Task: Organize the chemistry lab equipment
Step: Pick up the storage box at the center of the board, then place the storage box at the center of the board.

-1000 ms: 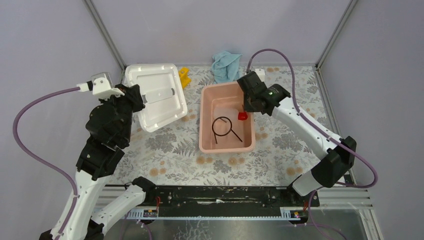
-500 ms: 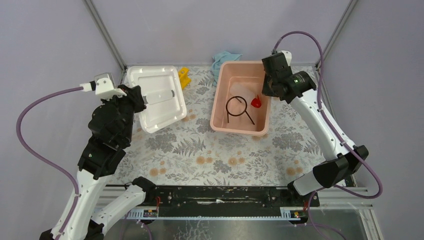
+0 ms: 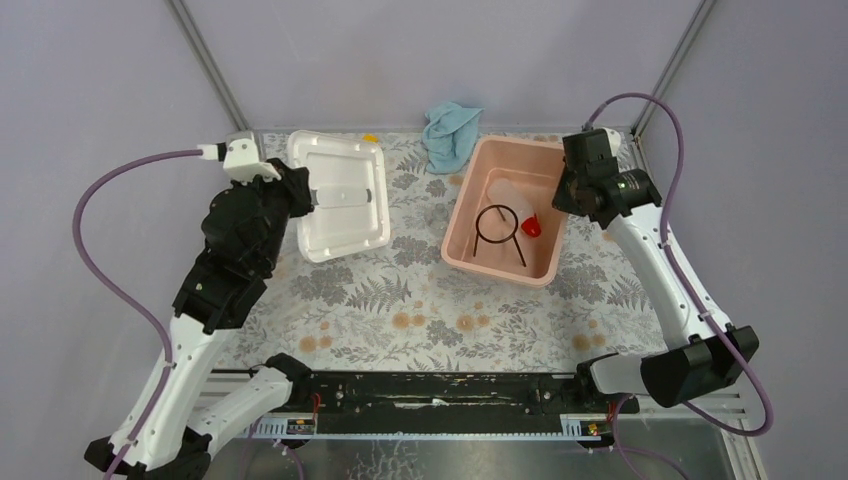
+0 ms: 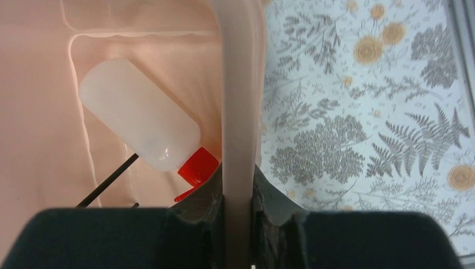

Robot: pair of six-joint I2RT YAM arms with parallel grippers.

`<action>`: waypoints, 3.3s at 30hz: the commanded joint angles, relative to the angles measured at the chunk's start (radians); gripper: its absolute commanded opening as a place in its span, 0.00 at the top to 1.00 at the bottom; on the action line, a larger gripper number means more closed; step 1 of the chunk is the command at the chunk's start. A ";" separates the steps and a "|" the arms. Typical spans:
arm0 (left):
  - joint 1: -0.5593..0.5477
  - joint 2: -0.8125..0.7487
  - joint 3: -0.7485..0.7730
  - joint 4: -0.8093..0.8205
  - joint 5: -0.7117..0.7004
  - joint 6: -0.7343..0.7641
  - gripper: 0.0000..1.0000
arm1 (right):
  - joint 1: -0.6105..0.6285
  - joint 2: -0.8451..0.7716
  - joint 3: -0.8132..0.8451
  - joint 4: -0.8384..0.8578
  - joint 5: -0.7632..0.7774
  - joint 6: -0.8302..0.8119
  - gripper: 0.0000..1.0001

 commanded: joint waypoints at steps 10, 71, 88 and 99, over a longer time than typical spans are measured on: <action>-0.003 0.126 0.113 0.069 0.127 -0.012 1.00 | -0.016 -0.216 -0.359 0.212 -0.249 0.172 1.00; -0.003 0.173 0.105 0.299 0.136 0.032 1.00 | 0.005 -0.028 -0.058 0.268 0.284 0.656 1.00; -0.002 0.171 0.024 0.336 0.069 0.139 1.00 | 0.005 0.493 0.357 0.464 0.225 0.407 1.00; 0.000 0.155 0.022 0.327 0.025 0.186 1.00 | 0.006 0.763 0.678 0.367 0.092 0.197 1.00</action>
